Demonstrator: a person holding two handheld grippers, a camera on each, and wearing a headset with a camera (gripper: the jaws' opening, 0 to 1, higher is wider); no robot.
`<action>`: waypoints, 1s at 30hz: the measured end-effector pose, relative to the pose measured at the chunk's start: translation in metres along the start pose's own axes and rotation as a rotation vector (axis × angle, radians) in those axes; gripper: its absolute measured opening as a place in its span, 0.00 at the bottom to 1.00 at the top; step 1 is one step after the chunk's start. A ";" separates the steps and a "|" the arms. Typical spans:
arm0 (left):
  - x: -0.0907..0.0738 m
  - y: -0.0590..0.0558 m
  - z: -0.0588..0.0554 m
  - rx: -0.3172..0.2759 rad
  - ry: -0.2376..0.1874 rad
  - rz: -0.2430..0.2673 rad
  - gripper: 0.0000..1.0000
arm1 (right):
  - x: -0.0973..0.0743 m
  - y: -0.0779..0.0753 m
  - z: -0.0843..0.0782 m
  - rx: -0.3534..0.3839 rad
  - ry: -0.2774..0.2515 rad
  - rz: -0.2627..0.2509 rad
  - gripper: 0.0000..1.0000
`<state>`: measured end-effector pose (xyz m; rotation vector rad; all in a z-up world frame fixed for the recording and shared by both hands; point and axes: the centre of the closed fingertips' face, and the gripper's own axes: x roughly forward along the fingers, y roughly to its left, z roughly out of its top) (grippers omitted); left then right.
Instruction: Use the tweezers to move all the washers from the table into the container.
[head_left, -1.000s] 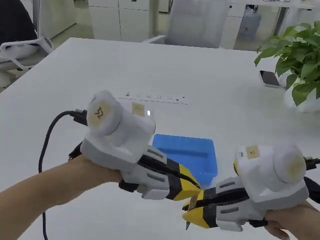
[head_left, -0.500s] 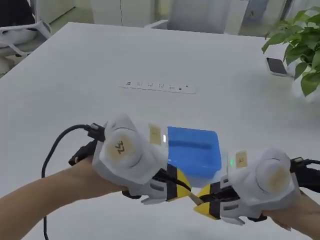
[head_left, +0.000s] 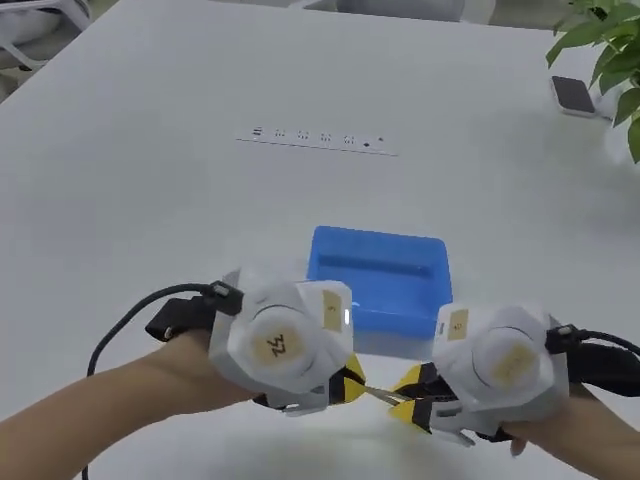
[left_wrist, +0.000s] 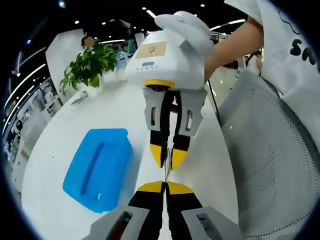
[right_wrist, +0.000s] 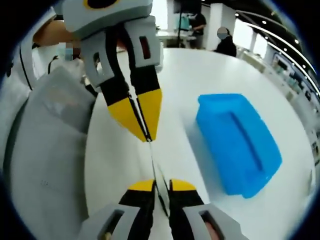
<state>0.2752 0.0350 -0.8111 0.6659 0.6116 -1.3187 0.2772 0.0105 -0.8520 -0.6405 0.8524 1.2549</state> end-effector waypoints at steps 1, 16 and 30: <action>0.000 0.000 -0.002 -0.014 -0.002 -0.003 0.00 | 0.000 0.001 0.000 -0.006 0.000 0.001 0.07; 0.017 -0.001 -0.031 0.011 0.063 -0.025 0.00 | -0.015 0.022 -0.014 0.200 -0.010 -0.069 0.37; 0.024 -0.004 -0.045 0.057 0.157 -0.037 0.00 | -0.101 0.028 -0.003 0.490 -0.261 -0.277 0.54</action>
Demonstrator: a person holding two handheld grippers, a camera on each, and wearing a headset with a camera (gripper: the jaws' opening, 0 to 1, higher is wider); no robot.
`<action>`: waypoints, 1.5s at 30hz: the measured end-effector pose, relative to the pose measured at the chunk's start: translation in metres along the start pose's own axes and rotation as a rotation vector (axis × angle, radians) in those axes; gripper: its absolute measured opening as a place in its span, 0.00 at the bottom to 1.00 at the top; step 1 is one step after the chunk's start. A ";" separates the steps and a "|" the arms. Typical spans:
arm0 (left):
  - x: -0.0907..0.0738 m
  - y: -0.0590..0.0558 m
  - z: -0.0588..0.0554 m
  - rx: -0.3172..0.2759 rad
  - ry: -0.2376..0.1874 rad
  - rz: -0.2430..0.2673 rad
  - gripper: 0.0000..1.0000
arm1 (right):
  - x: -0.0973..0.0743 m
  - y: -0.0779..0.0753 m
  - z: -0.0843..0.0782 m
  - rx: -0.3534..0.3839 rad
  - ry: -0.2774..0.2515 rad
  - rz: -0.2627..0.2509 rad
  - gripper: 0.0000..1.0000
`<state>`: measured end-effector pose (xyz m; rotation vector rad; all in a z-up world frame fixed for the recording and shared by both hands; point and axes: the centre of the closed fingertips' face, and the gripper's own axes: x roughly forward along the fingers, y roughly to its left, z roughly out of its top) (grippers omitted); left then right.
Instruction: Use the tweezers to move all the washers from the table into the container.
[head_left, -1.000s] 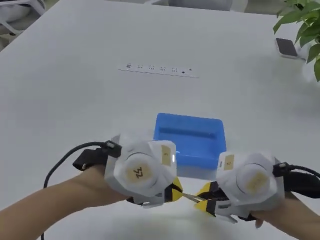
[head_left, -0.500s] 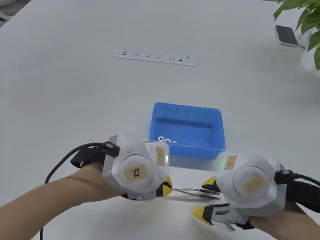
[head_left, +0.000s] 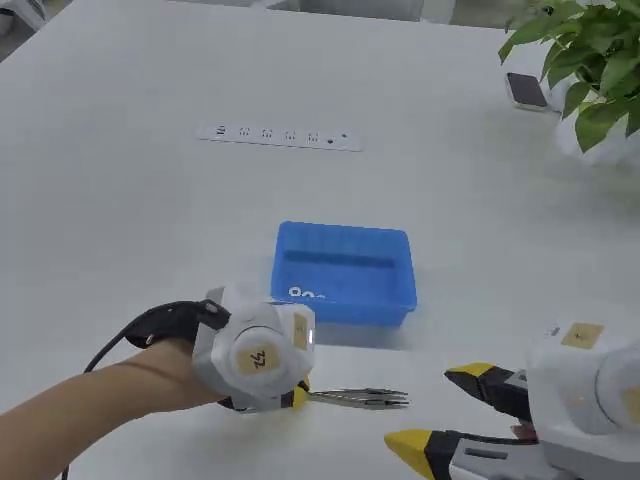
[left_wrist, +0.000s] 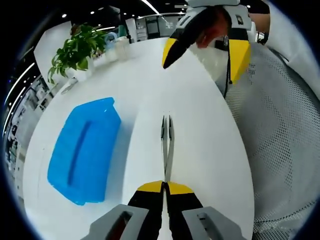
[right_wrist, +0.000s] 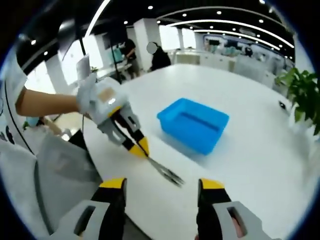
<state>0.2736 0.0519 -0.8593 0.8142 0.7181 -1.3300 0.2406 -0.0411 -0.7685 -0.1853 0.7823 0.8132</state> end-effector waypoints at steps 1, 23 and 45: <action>0.000 0.000 0.000 0.003 0.003 0.004 0.00 | -0.007 0.000 -0.001 -0.002 -0.007 -0.014 0.55; -0.079 0.005 -0.006 -0.561 -0.177 0.308 0.43 | -0.062 -0.012 0.013 0.105 -0.197 -0.173 0.79; -0.191 -0.024 0.001 -0.856 -0.378 0.717 0.99 | -0.070 -0.023 0.011 0.181 -0.294 -0.220 0.95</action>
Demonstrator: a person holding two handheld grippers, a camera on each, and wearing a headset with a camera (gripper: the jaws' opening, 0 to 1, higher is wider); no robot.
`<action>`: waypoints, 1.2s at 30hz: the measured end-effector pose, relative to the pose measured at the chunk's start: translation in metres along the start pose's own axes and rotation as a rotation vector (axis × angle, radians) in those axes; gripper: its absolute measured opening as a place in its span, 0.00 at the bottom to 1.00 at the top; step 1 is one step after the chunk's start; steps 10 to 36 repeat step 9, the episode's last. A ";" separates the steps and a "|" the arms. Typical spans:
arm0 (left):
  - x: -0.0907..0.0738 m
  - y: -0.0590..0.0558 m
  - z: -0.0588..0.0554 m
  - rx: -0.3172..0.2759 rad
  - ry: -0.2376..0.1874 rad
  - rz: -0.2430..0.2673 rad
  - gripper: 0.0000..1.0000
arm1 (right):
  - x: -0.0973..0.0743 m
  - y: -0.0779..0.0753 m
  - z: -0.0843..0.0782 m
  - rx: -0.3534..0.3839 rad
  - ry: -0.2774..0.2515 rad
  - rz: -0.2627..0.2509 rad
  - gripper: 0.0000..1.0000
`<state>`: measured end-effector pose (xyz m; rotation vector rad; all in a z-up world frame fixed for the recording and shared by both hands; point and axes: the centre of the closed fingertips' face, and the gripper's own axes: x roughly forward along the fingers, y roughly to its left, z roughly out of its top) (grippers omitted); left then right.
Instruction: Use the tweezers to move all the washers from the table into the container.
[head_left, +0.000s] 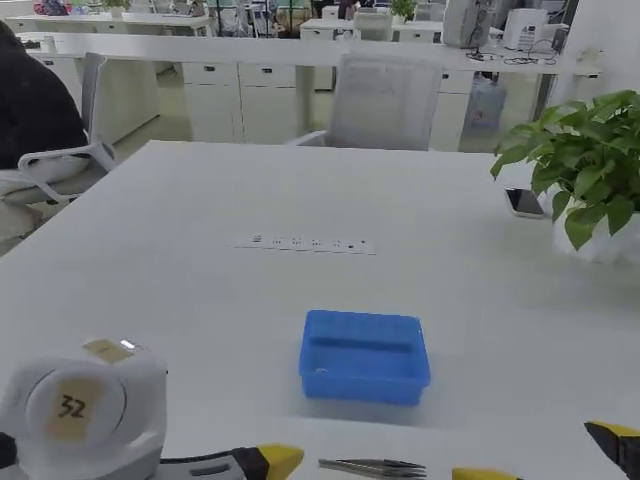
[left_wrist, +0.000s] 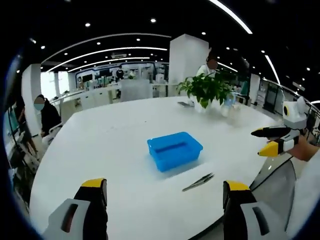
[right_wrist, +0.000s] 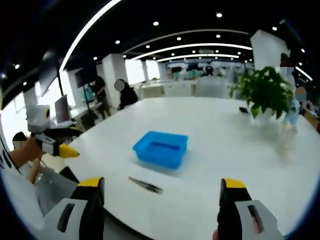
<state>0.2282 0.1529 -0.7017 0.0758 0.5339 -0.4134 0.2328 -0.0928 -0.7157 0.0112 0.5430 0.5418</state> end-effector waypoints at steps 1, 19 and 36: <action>-0.004 0.001 0.000 -0.018 -0.007 0.010 0.99 | 0.001 0.000 -0.001 0.002 0.001 -0.003 0.96; -0.015 0.007 -0.002 -0.061 -0.025 0.044 0.99 | 0.003 0.001 -0.007 0.010 0.023 -0.010 0.99; -0.015 0.007 -0.002 -0.061 -0.025 0.044 0.99 | 0.003 0.001 -0.007 0.010 0.023 -0.010 0.99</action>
